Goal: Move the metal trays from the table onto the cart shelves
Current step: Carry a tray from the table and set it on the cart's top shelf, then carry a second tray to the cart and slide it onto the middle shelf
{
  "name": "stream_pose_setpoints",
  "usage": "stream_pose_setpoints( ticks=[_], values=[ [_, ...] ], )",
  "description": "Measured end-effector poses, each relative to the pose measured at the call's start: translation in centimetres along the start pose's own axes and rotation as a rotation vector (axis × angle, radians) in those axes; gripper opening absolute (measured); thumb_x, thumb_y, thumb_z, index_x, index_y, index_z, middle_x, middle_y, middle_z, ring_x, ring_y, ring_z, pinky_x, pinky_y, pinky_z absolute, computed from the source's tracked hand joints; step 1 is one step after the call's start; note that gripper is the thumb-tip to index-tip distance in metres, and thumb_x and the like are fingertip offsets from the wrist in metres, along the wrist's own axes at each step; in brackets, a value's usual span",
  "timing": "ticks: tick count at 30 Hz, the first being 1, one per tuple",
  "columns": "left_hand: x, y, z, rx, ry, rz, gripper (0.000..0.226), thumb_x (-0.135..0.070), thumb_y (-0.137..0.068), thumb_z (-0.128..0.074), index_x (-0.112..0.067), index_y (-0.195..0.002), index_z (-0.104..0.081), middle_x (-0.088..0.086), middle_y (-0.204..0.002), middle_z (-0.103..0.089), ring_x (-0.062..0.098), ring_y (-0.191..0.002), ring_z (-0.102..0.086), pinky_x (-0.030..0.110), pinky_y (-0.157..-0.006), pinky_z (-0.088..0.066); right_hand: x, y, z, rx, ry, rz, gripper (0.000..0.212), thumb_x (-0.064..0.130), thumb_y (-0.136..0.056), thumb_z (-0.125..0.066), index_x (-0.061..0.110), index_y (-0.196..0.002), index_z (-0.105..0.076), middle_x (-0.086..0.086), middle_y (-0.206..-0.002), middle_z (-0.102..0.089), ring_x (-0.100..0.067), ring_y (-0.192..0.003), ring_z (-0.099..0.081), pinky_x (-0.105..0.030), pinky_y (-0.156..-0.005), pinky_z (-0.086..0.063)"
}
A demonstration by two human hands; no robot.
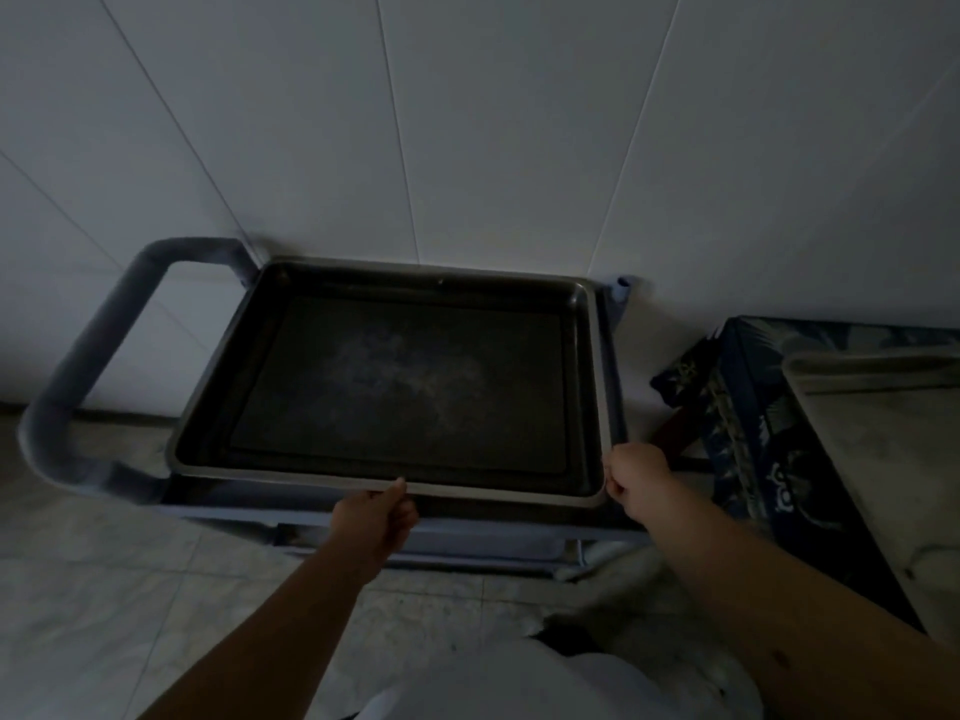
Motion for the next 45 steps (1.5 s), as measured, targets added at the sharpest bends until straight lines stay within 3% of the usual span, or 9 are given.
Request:
stream_pose_setpoints(
  ticks=[5,8,11,16,20,27,31,36,45],
  values=[
    [-1.1,1.8,0.5,-0.009,-0.337,-0.115,0.026,-0.031,-0.097,-0.061,-0.006,-0.098,-0.065,0.011,-0.078,-0.069,0.016,-0.063,-0.063,0.026,-0.054,-0.048,0.6,2.4,-0.7,-0.133,0.199,0.220,0.011,0.007,-0.090,-0.051,0.009,-0.098,-0.059,-0.016,-0.097,-0.057,-0.034,-0.093,-0.061,-0.044,-0.084,-0.053],
    [-2.2,3.3,0.4,0.144,-0.755,-0.232,0.020,-0.025,-0.099,-0.058,-0.007,-0.104,-0.064,0.015,-0.099,-0.069,0.023,-0.087,-0.066,0.032,-0.073,-0.053,0.4,6.5,-2.6,-0.223,0.368,0.417,0.052,0.023,-0.087,-0.061,0.011,-0.135,-0.045,-0.012,-0.126,-0.047,-0.029,-0.108,-0.054,-0.036,-0.090,-0.047],
    [-3.0,5.6,2.5,0.092,-1.207,-0.537,0.027,-0.035,-0.097,-0.058,-0.016,-0.116,-0.061,0.011,-0.115,-0.066,0.022,-0.101,-0.063,0.038,-0.089,-0.052,-2.0,11.4,-5.8,-0.245,0.611,0.611,0.068,0.039,-0.085,-0.062,0.016,-0.143,-0.033,-0.011,-0.151,-0.027,-0.031,-0.135,-0.033,-0.043,-0.107,-0.035],
    [-1.0,9.3,8.6,-0.025,-1.773,-0.974,0.093,-0.075,-0.087,-0.041,-0.030,-0.157,-0.002,0.008,-0.167,0.003,0.033,-0.152,-0.001,0.056,-0.119,-0.020,-9.8,19.5,-11.5,-0.240,1.010,0.697,0.091,0.074,-0.076,-0.043,0.024,-0.149,-0.022,-0.010,-0.160,-0.008,-0.032,-0.144,-0.016,-0.049,-0.112,-0.024],
    [1.5,10.4,12.8,-0.025,-1.855,-1.028,0.101,-0.090,-0.075,-0.021,-0.039,-0.150,0.026,0.006,-0.158,0.038,0.035,-0.146,0.029,0.064,-0.118,-0.001,-14.0,23.7,-14.1,-0.273,1.177,0.705,0.109,0.093,-0.062,-0.021,0.031,-0.150,-0.006,-0.007,-0.161,0.003,-0.034,-0.146,0.000,-0.056,-0.114,-0.009],
    [3.8,12.4,13.0,-0.016,-1.847,-1.104,0.097,-0.096,-0.068,-0.005,-0.046,-0.137,0.043,0.004,-0.151,0.049,0.035,-0.142,0.034,0.067,-0.114,0.002,-18.6,26.2,-12.4,-0.325,1.114,0.687,0.113,0.099,-0.058,-0.021,0.038,-0.149,0.007,0.000,-0.161,0.008,-0.030,-0.145,0.007,-0.060,-0.110,-0.007],
    [7.6,15.1,6.0,0.276,-1.862,-1.293,0.092,-0.098,-0.067,-0.002,-0.052,-0.134,0.042,0.002,-0.155,0.042,0.031,-0.143,0.032,0.067,-0.114,0.001,-23.9,28.2,-5.3,-0.463,0.953,0.526,0.112,0.099,-0.059,-0.020,0.039,-0.146,0.016,0.009,-0.151,0.038,-0.026,-0.144,0.016,-0.059,-0.109,0.001],
    [17.2,23.0,-5.7,0.713,-1.922,-1.578,0.101,-0.095,-0.071,-0.006,-0.040,-0.154,0.009,0.001,-0.158,0.028,0.032,-0.150,0.017,0.066,-0.117,-0.007,-34.8,35.2,7.1,-0.725,0.749,0.145,0.115,0.100,-0.053,-0.008,0.036,-0.145,0.018,-0.001,-0.159,0.019,-0.029,-0.145,0.015,-0.057,-0.113,0.001],
    [39.3,40.7,-17.3,1.283,-1.973,-1.879,0.104,-0.095,-0.070,-0.013,-0.039,-0.155,0.009,0.004,-0.166,0.017,0.033,-0.152,0.014,0.063,-0.116,-0.007,-56.2,49.3,21.8,-0.993,0.461,-0.278,0.108,0.098,-0.059,-0.008,0.038,-0.146,0.016,0.001,-0.155,0.030,-0.027,-0.145,0.017,-0.057,-0.116,-0.007]
  ],
)
Point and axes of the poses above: each hand's wrist, its own y-axis away from the middle knuckle, its own z-axis out of the back of the hand, x = y × z, the point moved 6 cm from there along -y, towards the middle knuckle
